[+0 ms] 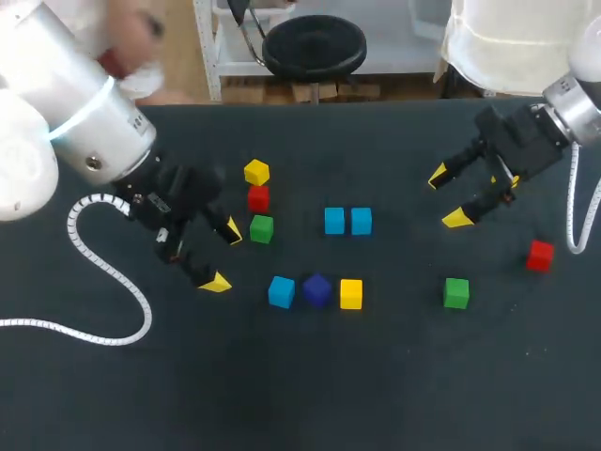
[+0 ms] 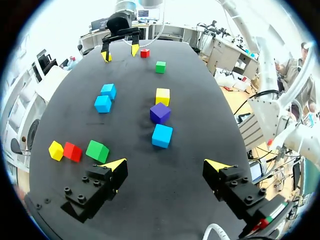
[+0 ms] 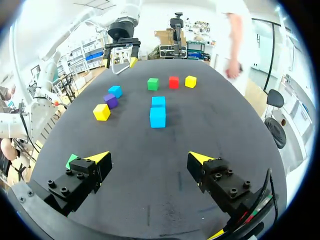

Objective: Place the blue cubes, place green cubes on the blue cubes, place the yellow cubes on the green cubes, then place the red cubes on the yellow cubes, and place purple cube on the red cubes.

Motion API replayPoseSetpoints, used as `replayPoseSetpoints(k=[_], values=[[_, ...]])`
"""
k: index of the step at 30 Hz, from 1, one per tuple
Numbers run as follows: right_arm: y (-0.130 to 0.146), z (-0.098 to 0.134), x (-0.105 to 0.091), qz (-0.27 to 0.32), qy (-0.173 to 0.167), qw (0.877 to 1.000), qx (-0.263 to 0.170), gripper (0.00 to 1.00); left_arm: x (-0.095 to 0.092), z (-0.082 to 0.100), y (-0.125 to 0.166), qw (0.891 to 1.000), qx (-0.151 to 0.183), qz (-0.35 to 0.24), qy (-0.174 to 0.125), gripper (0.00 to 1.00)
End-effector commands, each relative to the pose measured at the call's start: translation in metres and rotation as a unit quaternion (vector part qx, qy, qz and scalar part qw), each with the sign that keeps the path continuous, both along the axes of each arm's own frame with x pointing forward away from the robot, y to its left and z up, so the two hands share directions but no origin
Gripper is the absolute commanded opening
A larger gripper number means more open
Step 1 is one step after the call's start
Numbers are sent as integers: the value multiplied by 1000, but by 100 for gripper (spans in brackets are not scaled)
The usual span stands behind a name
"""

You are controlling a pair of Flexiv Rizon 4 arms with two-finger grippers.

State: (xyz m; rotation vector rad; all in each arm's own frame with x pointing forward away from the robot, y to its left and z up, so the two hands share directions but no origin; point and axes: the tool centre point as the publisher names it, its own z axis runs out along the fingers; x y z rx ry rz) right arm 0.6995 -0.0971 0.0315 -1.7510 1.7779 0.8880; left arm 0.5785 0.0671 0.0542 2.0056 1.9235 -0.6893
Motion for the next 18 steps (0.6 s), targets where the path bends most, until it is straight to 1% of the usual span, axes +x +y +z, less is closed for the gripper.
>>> replayPoseSetpoints(k=[1,2,4,6,8,9,11,18], values=[[0,0,0,0,0,1000,1,100,1,-1,1,1000,-1,-1,0,100],[0,0,0,0,0,1000,1,100,3,3,-6,1000,1,-19,-17,100],[0,0,0,0,0,1000,1,100,7,6,-16,999,9,-39,-32,100],[0,0,0,0,0,1000,1,100,5,7,-26,998,18,-52,-44,100],[0,0,0,0,0,1000,1,100,1,5,-30,997,19,-55,-56,100],[0,0,0,0,0,1000,1,100,-3,3,-31,997,12,-54,-58,100],[0,0,0,0,0,1000,1,100,-7,-1,-31,997,9,-53,-61,100],[0,0,0,0,0,1000,1,100,-20,-16,-30,998,0,-45,-51,100]])
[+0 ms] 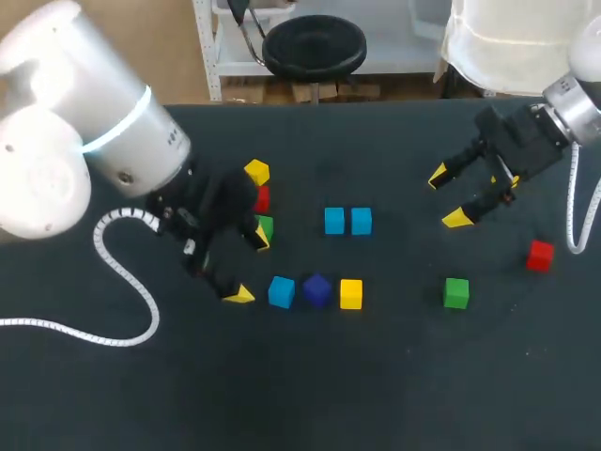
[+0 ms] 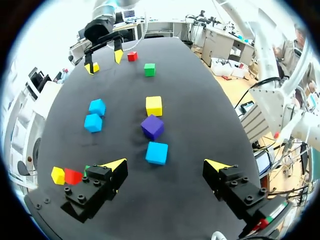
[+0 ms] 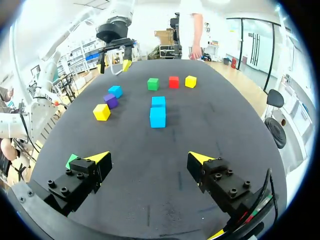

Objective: Place the blue cubes, place green cubes on the blue cubes, place the yellow cubes on the green cubes, then place the red cubes on the yellow cubes, and place purple cube on the red cubes.

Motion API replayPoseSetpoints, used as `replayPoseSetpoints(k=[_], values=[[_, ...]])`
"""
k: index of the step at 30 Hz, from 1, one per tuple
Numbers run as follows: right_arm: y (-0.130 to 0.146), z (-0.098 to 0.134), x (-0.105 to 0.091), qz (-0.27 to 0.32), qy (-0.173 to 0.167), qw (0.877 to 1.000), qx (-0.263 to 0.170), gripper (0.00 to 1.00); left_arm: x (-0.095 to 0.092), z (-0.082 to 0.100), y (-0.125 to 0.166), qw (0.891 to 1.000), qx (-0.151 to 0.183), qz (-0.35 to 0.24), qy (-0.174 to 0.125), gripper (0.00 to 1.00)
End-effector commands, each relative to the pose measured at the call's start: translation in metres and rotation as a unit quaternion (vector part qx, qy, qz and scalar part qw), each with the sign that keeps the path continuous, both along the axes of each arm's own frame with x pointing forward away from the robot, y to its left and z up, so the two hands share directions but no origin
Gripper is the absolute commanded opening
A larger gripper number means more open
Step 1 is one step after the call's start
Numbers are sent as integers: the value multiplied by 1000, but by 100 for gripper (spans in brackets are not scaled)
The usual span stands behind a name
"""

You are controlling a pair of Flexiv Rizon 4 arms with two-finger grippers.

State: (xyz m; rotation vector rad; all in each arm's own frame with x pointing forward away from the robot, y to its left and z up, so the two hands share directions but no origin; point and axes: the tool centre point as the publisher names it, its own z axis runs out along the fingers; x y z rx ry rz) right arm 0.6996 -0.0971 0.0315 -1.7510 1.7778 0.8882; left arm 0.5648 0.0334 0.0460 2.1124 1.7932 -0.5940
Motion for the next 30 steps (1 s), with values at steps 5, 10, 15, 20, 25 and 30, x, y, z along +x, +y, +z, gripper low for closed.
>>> replayPoseSetpoints(k=[5,10,15,20,25,30], values=[[0,0,0,0,0,1000,1,100,-4,-15,1,1000,4,5,1,100],[0,0,0,0,0,1000,1,100,9,-20,-6,1000,3,-12,0,100],[0,0,0,0,0,1000,1,100,23,-30,-13,999,-3,-34,8,100],[0,0,0,0,0,1000,1,100,32,-41,-17,998,-4,-50,25,100],[0,0,0,0,0,1000,1,100,35,-47,-17,998,-2,-50,32,100],[0,0,0,0,0,1000,1,100,36,-48,-18,998,2,-51,29,100]])
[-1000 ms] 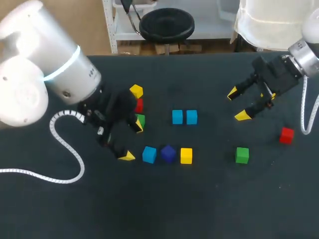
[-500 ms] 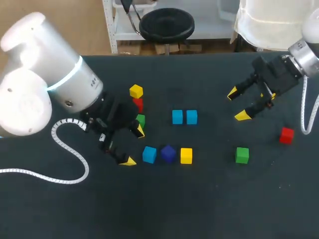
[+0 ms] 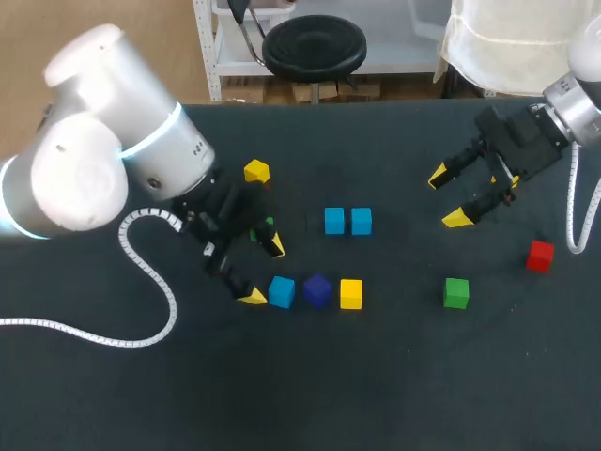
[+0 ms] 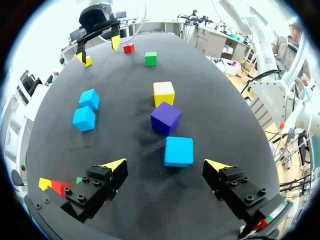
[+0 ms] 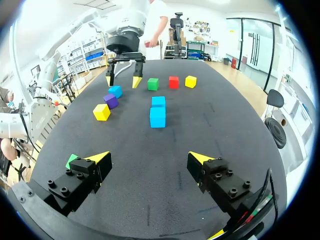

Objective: Place the blue cubes, place green cubes on the blue cubes, place the yellow cubes on the green cubes, then place the red cubes on the yellow cubes, and place purple cube on the red cubes.

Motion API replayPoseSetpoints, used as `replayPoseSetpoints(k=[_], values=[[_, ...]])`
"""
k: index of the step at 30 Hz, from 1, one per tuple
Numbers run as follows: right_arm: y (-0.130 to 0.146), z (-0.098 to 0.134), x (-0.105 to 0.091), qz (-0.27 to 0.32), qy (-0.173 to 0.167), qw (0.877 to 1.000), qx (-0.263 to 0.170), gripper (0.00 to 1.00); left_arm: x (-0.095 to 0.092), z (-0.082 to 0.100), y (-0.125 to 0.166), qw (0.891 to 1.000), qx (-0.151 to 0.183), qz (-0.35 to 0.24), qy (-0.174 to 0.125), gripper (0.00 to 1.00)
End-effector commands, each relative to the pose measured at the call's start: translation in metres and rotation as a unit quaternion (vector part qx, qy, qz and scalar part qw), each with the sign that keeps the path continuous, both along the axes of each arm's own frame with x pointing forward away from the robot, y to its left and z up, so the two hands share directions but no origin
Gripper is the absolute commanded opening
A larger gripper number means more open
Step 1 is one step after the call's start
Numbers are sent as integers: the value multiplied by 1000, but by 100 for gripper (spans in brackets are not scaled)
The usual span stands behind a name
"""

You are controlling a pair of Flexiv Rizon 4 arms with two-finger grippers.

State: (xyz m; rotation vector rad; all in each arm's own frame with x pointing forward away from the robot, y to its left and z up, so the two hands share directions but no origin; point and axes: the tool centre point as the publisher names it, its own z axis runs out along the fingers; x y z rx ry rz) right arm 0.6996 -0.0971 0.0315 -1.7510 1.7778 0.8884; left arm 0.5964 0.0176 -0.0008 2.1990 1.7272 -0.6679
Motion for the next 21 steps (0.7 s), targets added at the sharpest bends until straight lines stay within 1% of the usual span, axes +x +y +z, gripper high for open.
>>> replayPoseSetpoints(k=[1,10,13,21], values=[[0,0,0,0,0,1000,1,100,5,-2,-3,1000,8,-8,7,100],[0,0,0,0,0,1000,1,100,6,-12,-1,1000,11,4,12,100],[0,0,0,0,0,1000,1,100,5,-13,0,1000,23,16,12,100],[0,0,0,0,0,1000,1,100,4,-17,3,999,21,29,17,100]])
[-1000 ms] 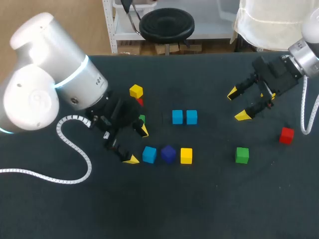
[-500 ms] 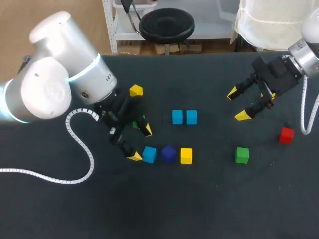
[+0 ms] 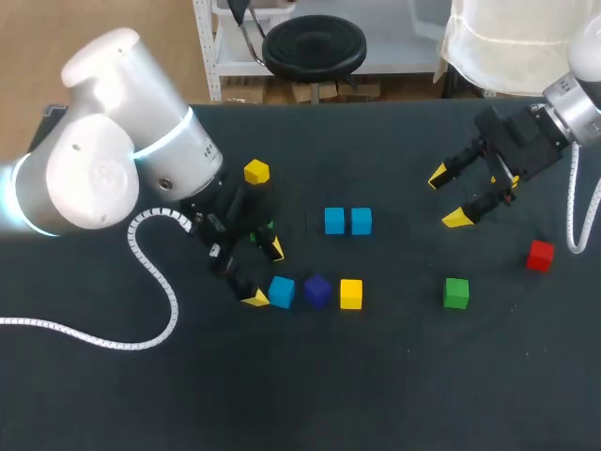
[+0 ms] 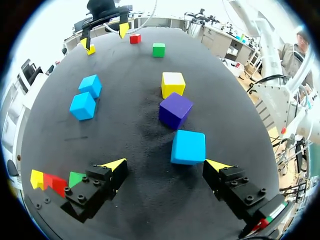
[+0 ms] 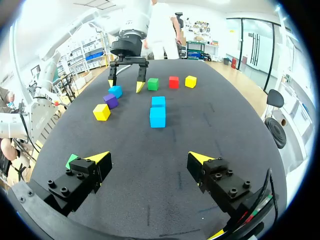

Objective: Place the blue cubes, place green cubes on the blue cubes, place the yellow cubes on the green cubes, then place the red cubes on the yellow cubes, and place purple cube on the red cubes.

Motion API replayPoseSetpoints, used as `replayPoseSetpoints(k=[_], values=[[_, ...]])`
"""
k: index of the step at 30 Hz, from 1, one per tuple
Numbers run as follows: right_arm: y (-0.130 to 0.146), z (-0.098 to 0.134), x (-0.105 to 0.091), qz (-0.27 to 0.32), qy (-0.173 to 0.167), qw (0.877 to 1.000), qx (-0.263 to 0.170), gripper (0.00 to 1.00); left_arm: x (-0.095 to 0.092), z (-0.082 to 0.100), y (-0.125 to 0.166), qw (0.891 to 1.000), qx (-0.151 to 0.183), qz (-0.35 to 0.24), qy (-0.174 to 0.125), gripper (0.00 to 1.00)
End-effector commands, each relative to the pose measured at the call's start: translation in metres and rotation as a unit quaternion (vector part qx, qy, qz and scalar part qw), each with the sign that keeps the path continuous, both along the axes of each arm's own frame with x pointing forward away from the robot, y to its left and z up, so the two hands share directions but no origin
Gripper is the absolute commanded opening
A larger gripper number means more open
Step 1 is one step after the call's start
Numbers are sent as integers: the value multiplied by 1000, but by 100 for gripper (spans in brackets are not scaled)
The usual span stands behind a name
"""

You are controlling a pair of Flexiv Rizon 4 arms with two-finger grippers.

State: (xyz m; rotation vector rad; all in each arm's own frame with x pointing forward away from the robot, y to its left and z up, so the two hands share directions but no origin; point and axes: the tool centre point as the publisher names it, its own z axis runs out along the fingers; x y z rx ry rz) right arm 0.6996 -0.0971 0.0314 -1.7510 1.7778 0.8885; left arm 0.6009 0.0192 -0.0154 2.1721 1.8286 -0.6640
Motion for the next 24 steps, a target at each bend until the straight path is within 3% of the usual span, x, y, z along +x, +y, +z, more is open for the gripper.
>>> replayPoseSetpoints(k=[1,24], values=[[0,0,0,0,0,1000,1,100,0,-2,1,1000,-1,2,1,100],[0,0,0,0,0,1000,1,100,4,-6,-4,1000,-1,1,6,100]])
